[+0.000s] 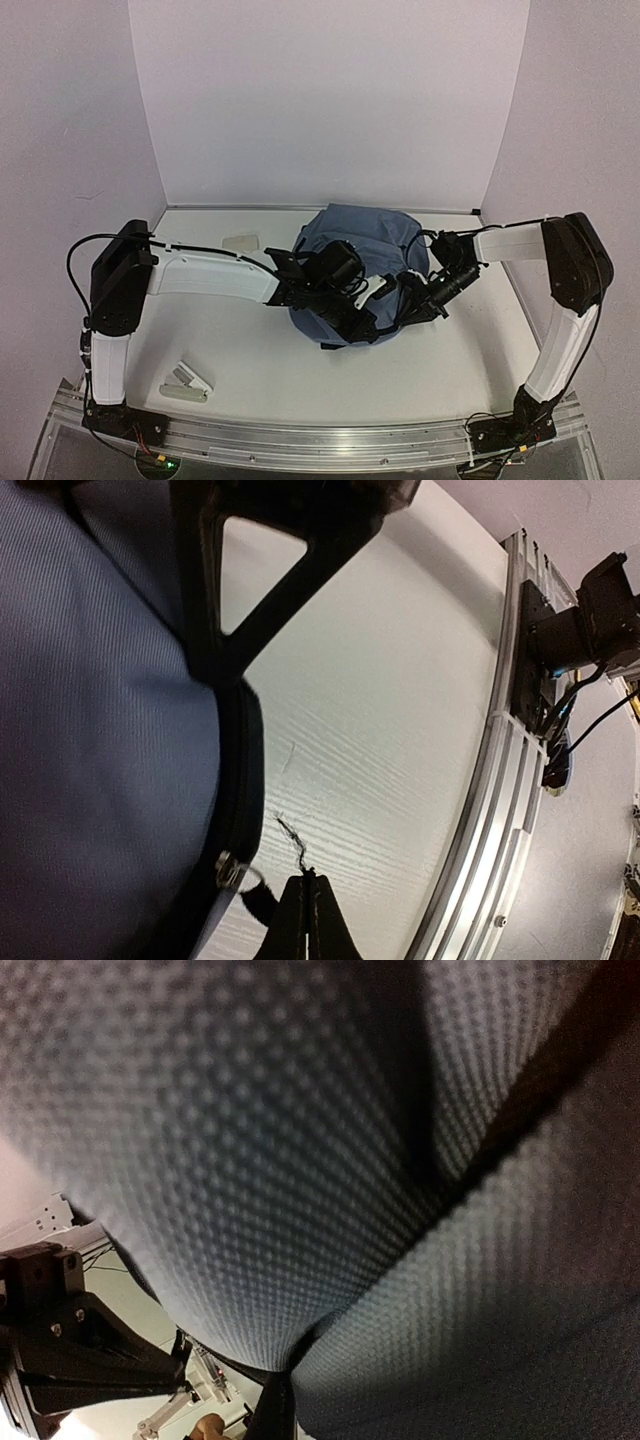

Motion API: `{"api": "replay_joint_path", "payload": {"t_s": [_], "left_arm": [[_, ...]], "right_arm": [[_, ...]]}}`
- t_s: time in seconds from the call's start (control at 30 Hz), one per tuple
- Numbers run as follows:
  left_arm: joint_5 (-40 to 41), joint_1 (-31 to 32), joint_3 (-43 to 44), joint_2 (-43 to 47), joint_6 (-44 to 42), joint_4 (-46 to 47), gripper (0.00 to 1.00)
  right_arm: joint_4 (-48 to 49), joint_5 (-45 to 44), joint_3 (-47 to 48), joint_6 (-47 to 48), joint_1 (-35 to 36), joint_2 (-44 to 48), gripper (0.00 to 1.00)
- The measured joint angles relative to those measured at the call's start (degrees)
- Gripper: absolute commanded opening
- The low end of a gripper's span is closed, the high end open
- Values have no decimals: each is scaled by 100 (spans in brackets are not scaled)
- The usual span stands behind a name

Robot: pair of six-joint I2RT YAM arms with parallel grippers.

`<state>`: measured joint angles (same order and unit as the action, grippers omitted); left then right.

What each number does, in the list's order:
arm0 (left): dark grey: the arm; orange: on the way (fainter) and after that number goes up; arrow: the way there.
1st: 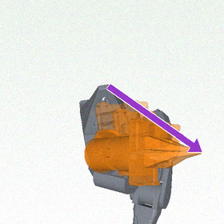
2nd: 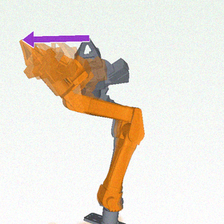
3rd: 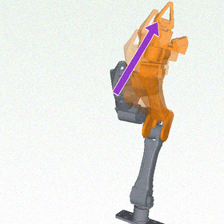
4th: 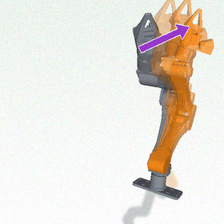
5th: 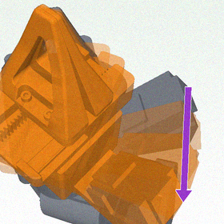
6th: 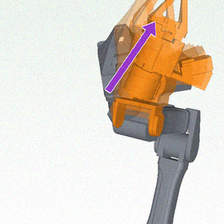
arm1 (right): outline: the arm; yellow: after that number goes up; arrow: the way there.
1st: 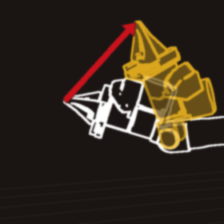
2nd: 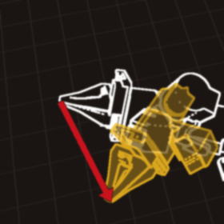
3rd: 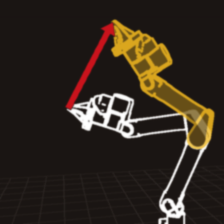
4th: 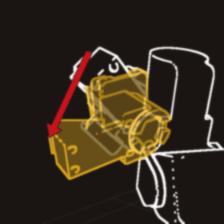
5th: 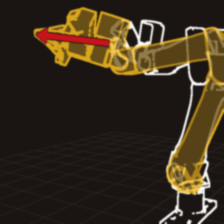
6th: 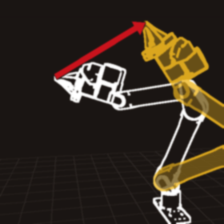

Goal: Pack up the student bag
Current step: Zip the student bag at the center of the board.

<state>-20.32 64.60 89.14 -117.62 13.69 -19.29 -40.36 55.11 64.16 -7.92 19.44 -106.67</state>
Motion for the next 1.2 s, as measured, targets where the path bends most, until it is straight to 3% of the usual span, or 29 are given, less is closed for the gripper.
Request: {"api": "replay_joint_path", "payload": {"t_s": [0.33,0.53,0.83,0.87,0.97,1.03,1.1,1.2], "left_arm": [[18,-461,-1050,658,284,578,0],[175,-756,-1525,1070,308,521,0],[152,-530,-1438,1043,272,534,0],[165,-425,-1293,969,264,535,0],[203,-161,-870,735,261,560,0],[198,-92,-729,635,275,591,0],[179,-97,-688,577,311,626,0],[73,-201,-672,511,463,742,0]], "right_arm": [[-455,-506,-55,450,-649,223,0],[-773,-1263,15,1045,-1284,294,0],[-1529,-2282,1427,1515,-1462,-20,2],[-1569,-2313,1671,1495,-1452,-157,5],[-1564,-2365,2277,1352,-1382,-483,43],[-1481,-2321,2516,1195,-1363,-535,60],[-1460,-2254,2723,1137,-1334,-519,71],[-1415,-2233,2680,1349,-1296,-265,78]]}}
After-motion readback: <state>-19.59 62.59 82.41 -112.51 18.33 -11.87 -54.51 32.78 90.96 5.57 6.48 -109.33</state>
